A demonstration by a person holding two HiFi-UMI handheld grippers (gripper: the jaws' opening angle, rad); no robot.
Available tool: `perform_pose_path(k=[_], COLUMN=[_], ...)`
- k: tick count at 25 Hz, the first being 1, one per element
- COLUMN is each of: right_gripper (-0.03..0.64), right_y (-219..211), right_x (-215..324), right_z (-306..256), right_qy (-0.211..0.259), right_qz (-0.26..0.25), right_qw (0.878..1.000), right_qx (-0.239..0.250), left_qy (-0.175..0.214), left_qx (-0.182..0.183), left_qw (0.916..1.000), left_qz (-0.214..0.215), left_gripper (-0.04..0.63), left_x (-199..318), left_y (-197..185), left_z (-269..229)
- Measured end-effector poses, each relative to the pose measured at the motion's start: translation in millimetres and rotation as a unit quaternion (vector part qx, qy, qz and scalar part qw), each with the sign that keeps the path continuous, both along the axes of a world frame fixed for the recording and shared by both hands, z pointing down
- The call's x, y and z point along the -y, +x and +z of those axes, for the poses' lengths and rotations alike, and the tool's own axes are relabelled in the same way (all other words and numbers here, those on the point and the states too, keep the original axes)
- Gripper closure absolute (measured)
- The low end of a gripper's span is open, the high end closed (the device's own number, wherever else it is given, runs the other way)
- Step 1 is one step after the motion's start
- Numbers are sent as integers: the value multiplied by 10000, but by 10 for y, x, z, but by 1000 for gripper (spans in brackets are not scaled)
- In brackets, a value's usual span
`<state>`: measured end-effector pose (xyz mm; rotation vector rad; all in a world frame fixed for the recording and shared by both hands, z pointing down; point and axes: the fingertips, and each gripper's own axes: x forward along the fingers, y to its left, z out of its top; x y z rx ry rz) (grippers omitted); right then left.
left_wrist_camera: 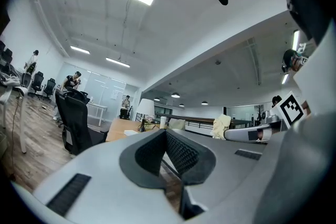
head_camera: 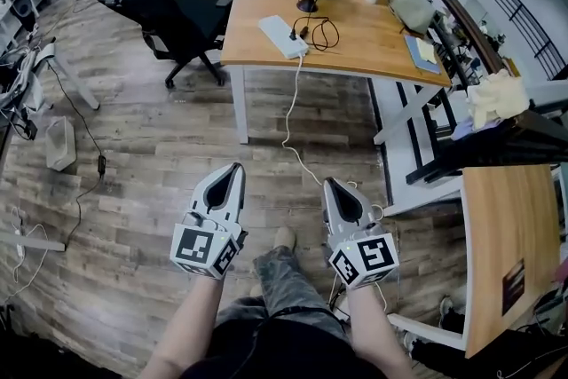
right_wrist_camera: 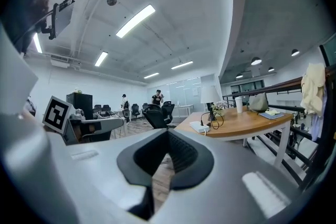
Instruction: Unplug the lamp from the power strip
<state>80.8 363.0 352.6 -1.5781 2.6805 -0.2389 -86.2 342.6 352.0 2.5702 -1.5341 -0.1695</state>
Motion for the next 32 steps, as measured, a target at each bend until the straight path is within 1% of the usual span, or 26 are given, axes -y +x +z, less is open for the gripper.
perform_pose_path(k=[4,9,12,22,28,32], right_gripper=[609,609,609,609,609,609], right_y=[36,67,80,208,296,276], right_x=[373,840,1100,1819,2133,2277], right_z=[-56,-8,-21,43,86,150], right_qy=[69,-20,-5,-18,-54,-94], right_qz=[-119,-209,-297,-532,-595,-683], right_qw=[9999,9998,9996,9986,9982,9976], right_qx=[-57,5,-10,19,83,55], left_qy=[5,-54,-83,-58,-65,-79], left_qx=[-3,26,-19,7,120,137], left_qw=[10000,9999,9998,9996,9994,9993], left_qz=[-81,-154,-203,-291,-307,-342], left_gripper=[597,598,597,597,598,598], left_x=[367,789,1012,1688,1937,2052], left_y=[27,98,140,353,472,470], left_z=[-51,-46,-47,10,49,108])
